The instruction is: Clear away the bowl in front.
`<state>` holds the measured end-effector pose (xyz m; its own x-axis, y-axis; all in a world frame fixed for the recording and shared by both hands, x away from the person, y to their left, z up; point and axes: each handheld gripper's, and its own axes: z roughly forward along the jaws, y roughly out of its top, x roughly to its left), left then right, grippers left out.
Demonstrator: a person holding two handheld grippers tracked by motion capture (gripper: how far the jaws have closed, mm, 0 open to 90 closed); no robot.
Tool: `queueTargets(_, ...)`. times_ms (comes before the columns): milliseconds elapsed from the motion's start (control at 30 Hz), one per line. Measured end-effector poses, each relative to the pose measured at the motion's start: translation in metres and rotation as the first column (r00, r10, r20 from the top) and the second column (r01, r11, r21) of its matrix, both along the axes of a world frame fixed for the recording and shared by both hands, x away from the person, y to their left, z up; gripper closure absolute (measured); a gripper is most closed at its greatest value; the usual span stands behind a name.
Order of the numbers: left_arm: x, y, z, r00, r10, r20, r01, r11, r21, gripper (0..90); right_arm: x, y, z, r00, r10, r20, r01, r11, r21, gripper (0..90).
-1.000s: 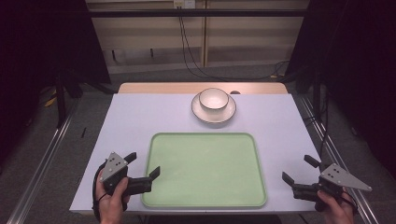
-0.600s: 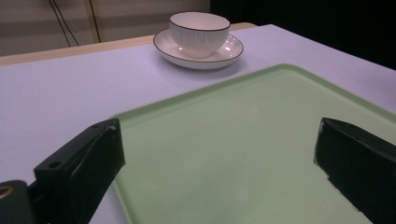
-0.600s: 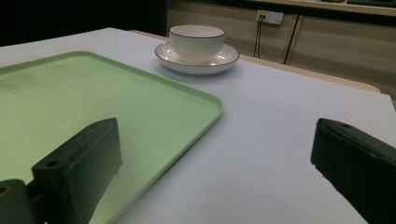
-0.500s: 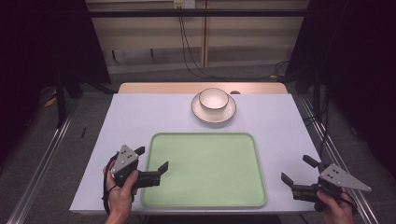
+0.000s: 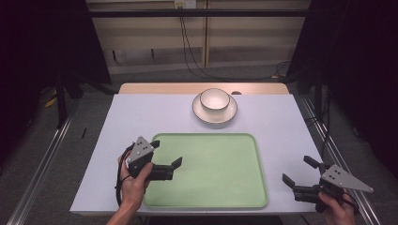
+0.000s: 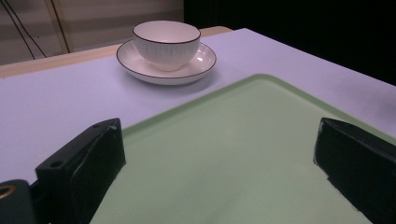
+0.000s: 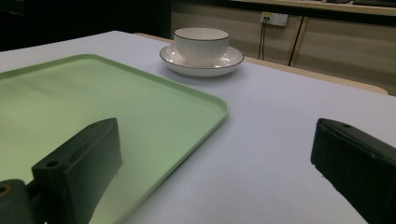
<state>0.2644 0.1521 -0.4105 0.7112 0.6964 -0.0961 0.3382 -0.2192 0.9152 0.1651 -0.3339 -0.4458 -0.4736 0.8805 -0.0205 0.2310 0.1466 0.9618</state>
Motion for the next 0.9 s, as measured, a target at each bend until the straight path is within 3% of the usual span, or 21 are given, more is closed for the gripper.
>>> queueTargets(233, 0.009, -0.008, 0.003, 0.9996, -0.007, 0.027, 0.007, 1.0000, 0.007, 2.5, 0.000, 0.001, 0.000, 1.0000, 0.004, -0.006, -0.004, 1.000, 0.005, 1.4)
queueTargets(300, 0.015, -0.012, 0.006, 0.9993, -0.005, 0.037, 0.005, 0.9999, -0.014, 2.5, 0.000, 0.001, 0.000, 1.0000, 0.005, -0.004, -0.005, 1.000, 0.006, 1.4)
queueTargets(500, 0.026, -0.019, 0.010, 0.9989, -0.005, 0.046, 0.007, 0.9996, -0.027, 2.6, 0.000, 0.001, 0.000, 0.9999, 0.010, -0.004, -0.010, 1.000, 0.011, 1.4)
queueTargets(600, 0.036, -0.024, 0.011, 0.9991, -0.016, 0.039, 0.018, 0.9988, -0.046, 2.9, 0.000, 0.001, 0.000, 0.9999, 0.015, -0.005, -0.015, 1.000, 0.014, 1.4)
queueTargets(633, 0.039, -0.025, 0.011, 0.9996, -0.025, 0.015, 0.026, 0.9978, -0.060, 2.8, 0.000, 0.001, 0.000, 0.9999, 0.016, 0.000, -0.016, 1.000, 0.012, 1.4)
queueTargets(700, 0.042, -0.026, 0.010, 0.9995, -0.026, 0.016, 0.027, 0.9982, -0.054, 2.8, 0.000, 0.001, 0.000, 0.9999, 0.016, -0.005, -0.016, 1.000, 0.015, 1.4)
queueTargets(733, 0.046, -0.027, 0.009, 0.9996, 0.000, 0.028, 0.001, 0.9994, -0.036, 4.0, 0.000, 0.001, 0.000, 0.9999, 0.016, -0.005, -0.016, 1.000, 0.016, 1.4)
queueTargets(833, 0.054, -0.027, 0.005, 0.9999, 0.008, 0.008, -0.008, 0.9990, -0.045, 4.2, 0.000, 0.001, 0.000, 0.9999, 0.015, -0.002, -0.015, 1.000, 0.016, 1.4)
queueTargets(900, 0.058, -0.029, 0.005, 0.9995, 0.027, 0.015, -0.026, 0.9993, -0.026, 4.0, 0.000, 0.000, 0.000, 0.9999, 0.016, -0.002, -0.016, 1.000, 0.016, 1.4)
